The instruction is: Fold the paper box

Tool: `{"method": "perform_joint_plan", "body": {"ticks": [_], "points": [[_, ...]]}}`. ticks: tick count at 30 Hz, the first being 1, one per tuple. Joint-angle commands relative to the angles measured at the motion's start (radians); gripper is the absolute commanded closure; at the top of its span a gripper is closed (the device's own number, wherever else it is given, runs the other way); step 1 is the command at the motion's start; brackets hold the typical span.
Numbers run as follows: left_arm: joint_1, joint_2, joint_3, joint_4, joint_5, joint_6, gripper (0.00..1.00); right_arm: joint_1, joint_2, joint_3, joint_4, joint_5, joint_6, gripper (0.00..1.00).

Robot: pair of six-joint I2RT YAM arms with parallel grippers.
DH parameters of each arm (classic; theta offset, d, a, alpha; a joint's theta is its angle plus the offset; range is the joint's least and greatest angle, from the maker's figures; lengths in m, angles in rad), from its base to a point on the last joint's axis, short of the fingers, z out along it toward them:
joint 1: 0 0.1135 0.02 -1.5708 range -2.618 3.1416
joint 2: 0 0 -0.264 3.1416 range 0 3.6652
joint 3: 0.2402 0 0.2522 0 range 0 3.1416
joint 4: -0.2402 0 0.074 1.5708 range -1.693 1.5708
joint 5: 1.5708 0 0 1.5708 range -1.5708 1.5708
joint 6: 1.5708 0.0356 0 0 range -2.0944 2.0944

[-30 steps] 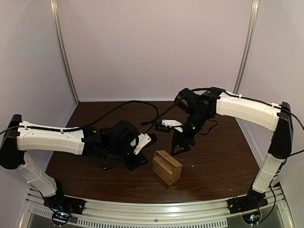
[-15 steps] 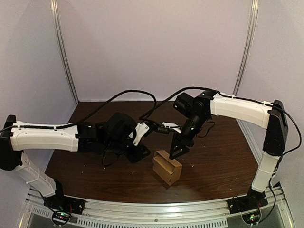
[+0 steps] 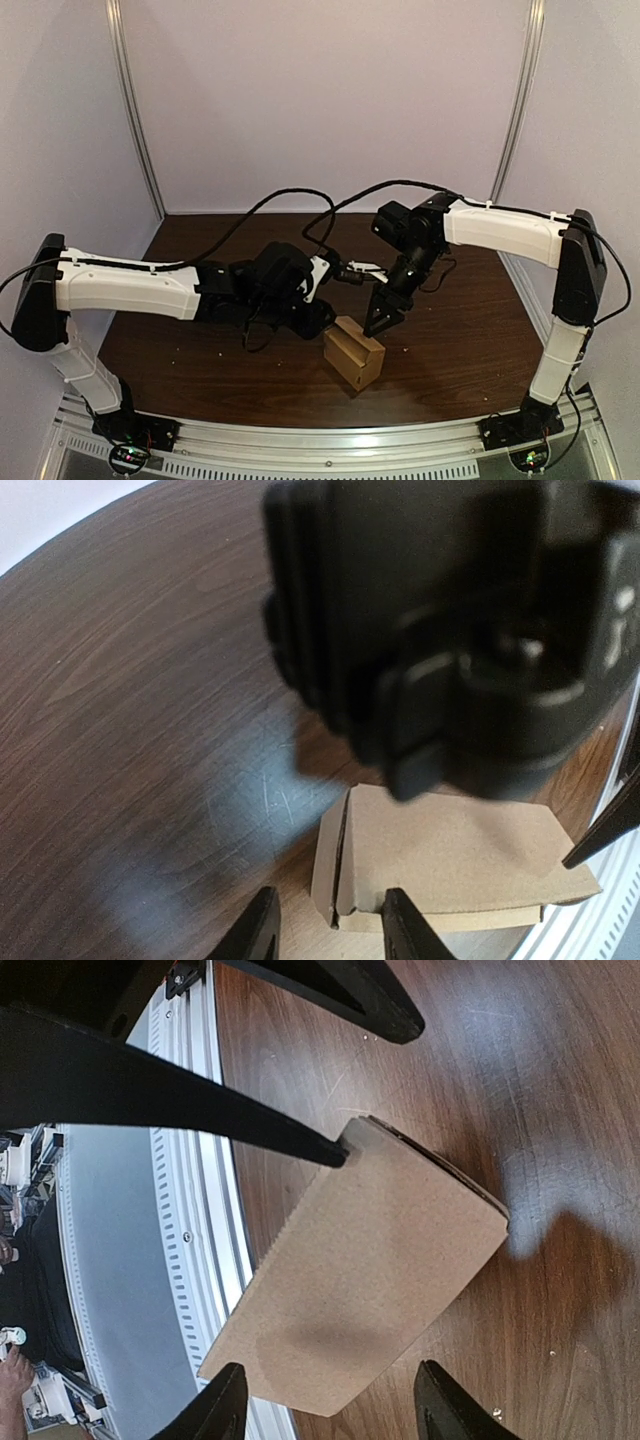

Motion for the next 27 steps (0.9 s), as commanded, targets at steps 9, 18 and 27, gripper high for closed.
{"method": "perform_joint_plan", "body": {"ticks": [9,18,27], "points": [[0.001,0.039,0.013,0.066,0.014,-0.018,0.64,0.013,0.001,-0.053,-0.029,0.007,-0.049,0.42],[0.000,0.012,0.018,0.076,-0.003,0.005,0.64,0.027,0.030,-0.095,-0.003,0.064,-0.045,0.42],[0.001,0.002,-0.010,0.089,0.007,-0.002,0.64,0.046,0.073,-0.124,0.017,0.159,-0.040,0.42]]}}
